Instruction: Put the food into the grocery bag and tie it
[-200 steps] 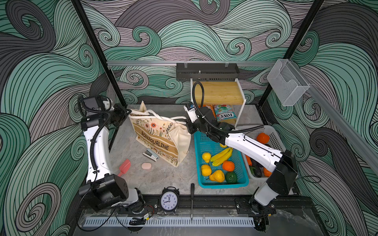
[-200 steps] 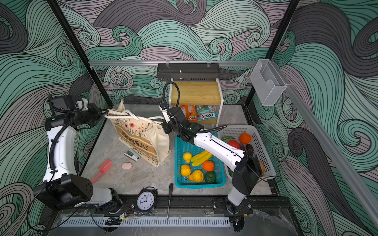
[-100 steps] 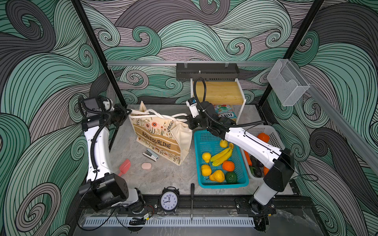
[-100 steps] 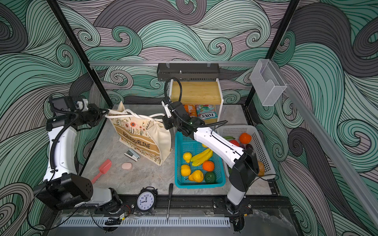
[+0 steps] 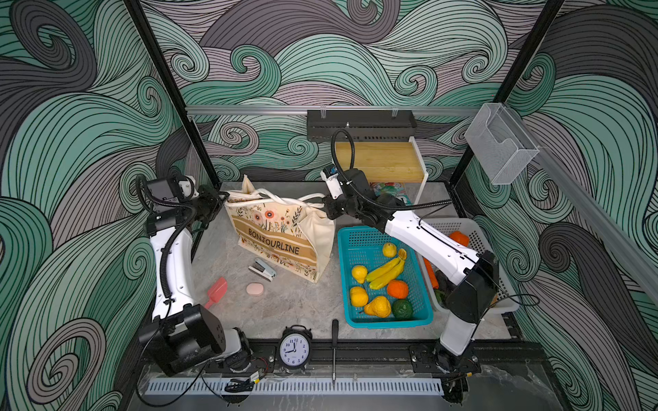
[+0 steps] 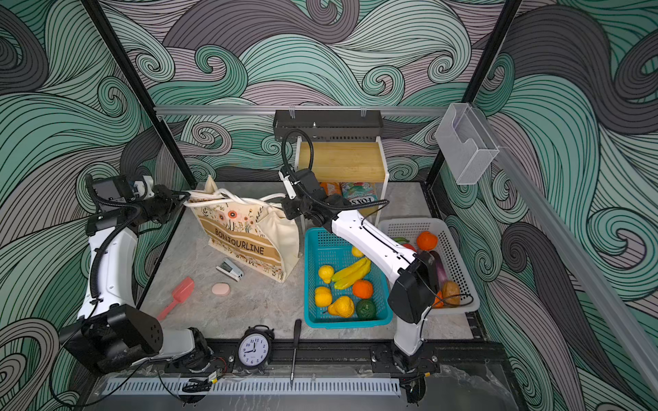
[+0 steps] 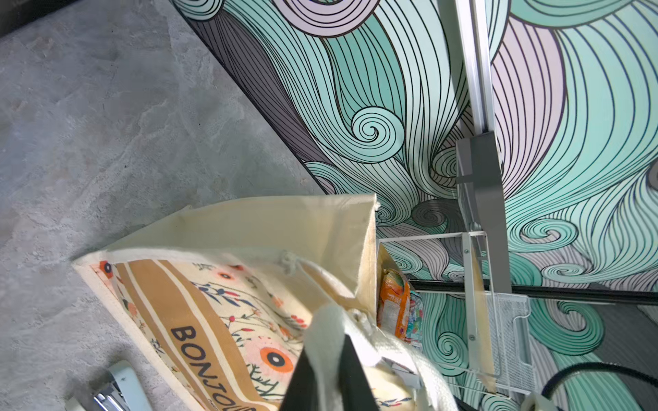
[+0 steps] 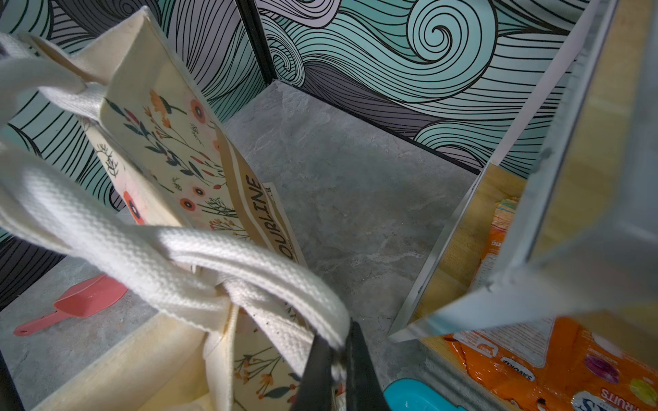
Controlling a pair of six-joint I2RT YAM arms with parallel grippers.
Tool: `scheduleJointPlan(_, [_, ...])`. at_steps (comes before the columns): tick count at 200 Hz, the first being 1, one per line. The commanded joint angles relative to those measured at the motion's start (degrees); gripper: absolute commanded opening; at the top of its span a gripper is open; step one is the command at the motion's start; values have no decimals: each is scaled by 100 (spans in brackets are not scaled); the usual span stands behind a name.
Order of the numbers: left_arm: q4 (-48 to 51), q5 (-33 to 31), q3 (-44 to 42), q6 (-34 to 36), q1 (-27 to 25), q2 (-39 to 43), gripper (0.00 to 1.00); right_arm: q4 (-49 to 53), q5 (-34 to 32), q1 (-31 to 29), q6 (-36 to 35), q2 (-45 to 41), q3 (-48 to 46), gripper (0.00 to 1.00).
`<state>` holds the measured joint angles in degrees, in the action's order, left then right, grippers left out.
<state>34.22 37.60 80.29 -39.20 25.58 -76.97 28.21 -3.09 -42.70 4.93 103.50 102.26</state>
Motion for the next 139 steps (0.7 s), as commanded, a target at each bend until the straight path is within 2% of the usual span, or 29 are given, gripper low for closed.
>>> scheduleJointPlan(1, [-502, -553, 19, 61, 257, 87, 25, 816, -454, 336, -18, -158, -17, 19])
scheduleJointPlan(21, [-533, -597, -12, 58, 250, 193, 39, 782, -304, 308, -43, -297, 41, 32])
scheduleJointPlan(38, [-740, -556, -144, 11, 247, 318, 57, 803, -159, 265, -120, -435, 90, 48])
scheduleJointPlan(53, [-809, -551, -197, 9, 253, 407, 61, 825, -98, 218, -175, -547, 117, 59])
scheduleJointPlan(90, [-742, -605, -197, 57, 254, 540, 67, 835, -213, 156, -176, -909, -18, 64])
scheduleJointPlan(116, [-756, -550, -255, 35, 249, 654, 72, 732, -338, 148, -159, -1158, -192, 75])
scheduleJointPlan(139, [-708, -438, -261, 160, 249, 803, 81, 749, -378, 148, -157, -1391, -324, 77])
